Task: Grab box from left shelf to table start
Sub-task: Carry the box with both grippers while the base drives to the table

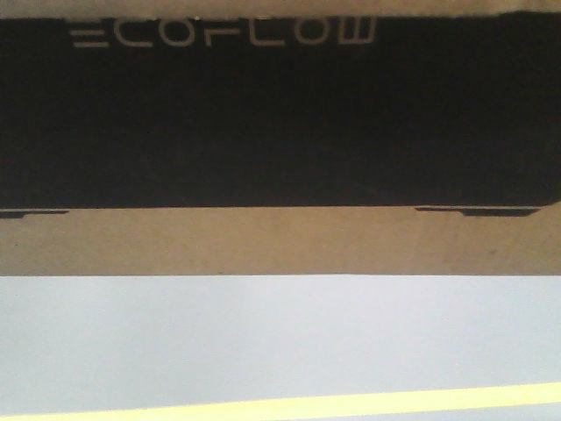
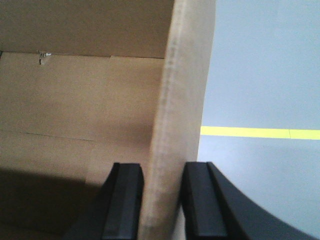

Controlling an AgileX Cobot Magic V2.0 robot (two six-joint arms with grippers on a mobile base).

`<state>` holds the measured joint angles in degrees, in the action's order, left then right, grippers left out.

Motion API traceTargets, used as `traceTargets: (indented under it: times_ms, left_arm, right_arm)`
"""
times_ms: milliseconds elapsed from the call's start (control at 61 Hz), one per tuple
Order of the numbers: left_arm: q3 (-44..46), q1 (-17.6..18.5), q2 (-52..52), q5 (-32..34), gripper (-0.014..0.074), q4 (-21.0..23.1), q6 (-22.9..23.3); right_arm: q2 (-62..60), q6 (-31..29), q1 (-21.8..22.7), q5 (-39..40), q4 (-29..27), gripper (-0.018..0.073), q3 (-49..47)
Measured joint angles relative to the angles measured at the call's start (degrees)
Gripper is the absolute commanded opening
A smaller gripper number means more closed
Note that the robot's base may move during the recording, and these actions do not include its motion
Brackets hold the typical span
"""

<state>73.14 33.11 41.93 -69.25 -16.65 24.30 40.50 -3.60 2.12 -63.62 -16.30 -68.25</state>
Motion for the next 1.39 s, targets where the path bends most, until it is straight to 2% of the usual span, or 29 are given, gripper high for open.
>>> traceTargets:
  times_ms: [1393]
  left_arm:
    - [0.0,0.0,0.4,0.0,-0.0087,-0.1,0.0]
  right_arm:
    - [0.0,0.0,0.0,0.0,-0.1,0.0018,0.0]
